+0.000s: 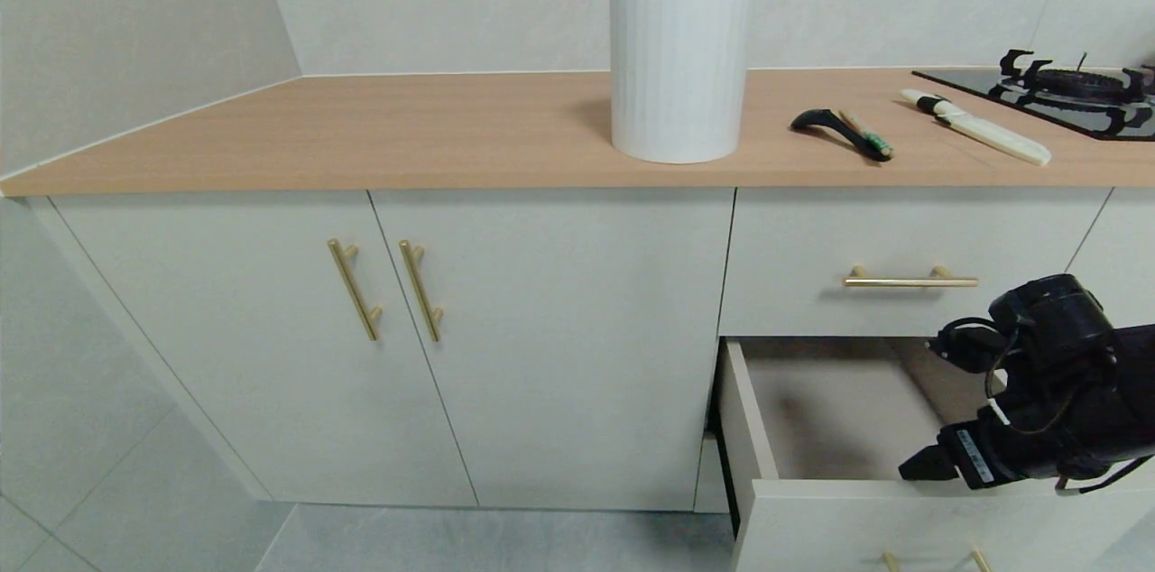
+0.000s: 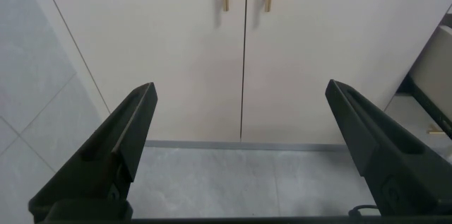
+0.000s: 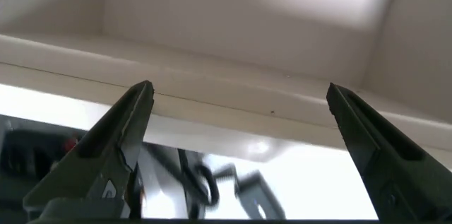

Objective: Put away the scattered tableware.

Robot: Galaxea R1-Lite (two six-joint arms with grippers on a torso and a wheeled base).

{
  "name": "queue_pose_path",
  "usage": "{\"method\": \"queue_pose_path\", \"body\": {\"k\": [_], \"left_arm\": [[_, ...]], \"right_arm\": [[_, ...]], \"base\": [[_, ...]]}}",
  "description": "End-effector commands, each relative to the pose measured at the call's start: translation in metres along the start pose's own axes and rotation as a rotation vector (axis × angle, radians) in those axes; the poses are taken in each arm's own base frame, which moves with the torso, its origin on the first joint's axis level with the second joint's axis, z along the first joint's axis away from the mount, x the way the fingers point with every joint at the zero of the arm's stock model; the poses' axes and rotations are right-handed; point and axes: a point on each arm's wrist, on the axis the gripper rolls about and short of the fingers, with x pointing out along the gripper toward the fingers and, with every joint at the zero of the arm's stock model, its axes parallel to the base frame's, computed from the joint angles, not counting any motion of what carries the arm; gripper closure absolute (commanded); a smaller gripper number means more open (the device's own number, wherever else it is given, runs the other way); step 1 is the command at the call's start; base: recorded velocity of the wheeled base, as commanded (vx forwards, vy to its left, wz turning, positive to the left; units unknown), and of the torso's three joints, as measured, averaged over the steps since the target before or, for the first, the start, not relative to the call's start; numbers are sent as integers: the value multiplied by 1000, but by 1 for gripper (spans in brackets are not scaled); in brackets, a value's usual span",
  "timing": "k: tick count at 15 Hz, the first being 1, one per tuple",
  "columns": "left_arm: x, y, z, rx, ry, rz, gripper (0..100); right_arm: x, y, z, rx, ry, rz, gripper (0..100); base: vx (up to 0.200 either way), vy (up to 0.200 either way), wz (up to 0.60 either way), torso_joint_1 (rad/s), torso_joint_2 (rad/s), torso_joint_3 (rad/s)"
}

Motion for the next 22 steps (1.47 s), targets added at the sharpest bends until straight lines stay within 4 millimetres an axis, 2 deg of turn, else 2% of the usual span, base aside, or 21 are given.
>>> {"method": "queue_pose_path", "body": {"k": [1, 4, 9, 12, 16, 18, 19, 20, 21, 22], "left_arm": [[0, 0, 0, 0, 0, 2, 0], [0, 0, 0, 0, 0, 0, 0], [0, 0, 0, 0, 0, 0, 0], [0, 0, 0, 0, 0, 0, 0], [0, 0, 0, 0, 0, 0, 0], [0, 0, 0, 0, 0, 0, 0], [0, 0, 0, 0, 0, 0, 0], [0, 0, 0, 0, 0, 0, 0], [0, 0, 0, 0, -2, 0, 0], [0, 0, 0, 0, 0, 0, 0]], "right_arm": [[-14, 1, -6, -10, 4, -1, 0], [-24, 7, -23, -53, 116, 12, 0], [-26, 11, -41, -108, 293, 22, 0], [-26, 13, -42, -118, 301, 24, 0], [-46, 12, -41, -115, 207, 26, 0], [-63, 12, -42, -112, 130, 21, 0], [-91, 12, -47, -108, 0, 17, 0], [-108, 12, -48, -105, -84, 28, 0], [-134, 12, -44, -99, -222, 67, 0], [-156, 12, -30, -89, -344, 89, 0]], "base": [[0, 0, 0, 0, 0, 0], [0, 0, 0, 0, 0, 0], [0, 0, 0, 0, 0, 0], [0, 0, 0, 0, 0, 0], [0, 0, 0, 0, 0, 0], [0, 0, 0, 0, 0, 0], [0, 0, 0, 0, 0, 0], [0, 0, 0, 0, 0, 0], [0, 0, 0, 0, 0, 0], [0, 0, 0, 0, 0, 0]]}}
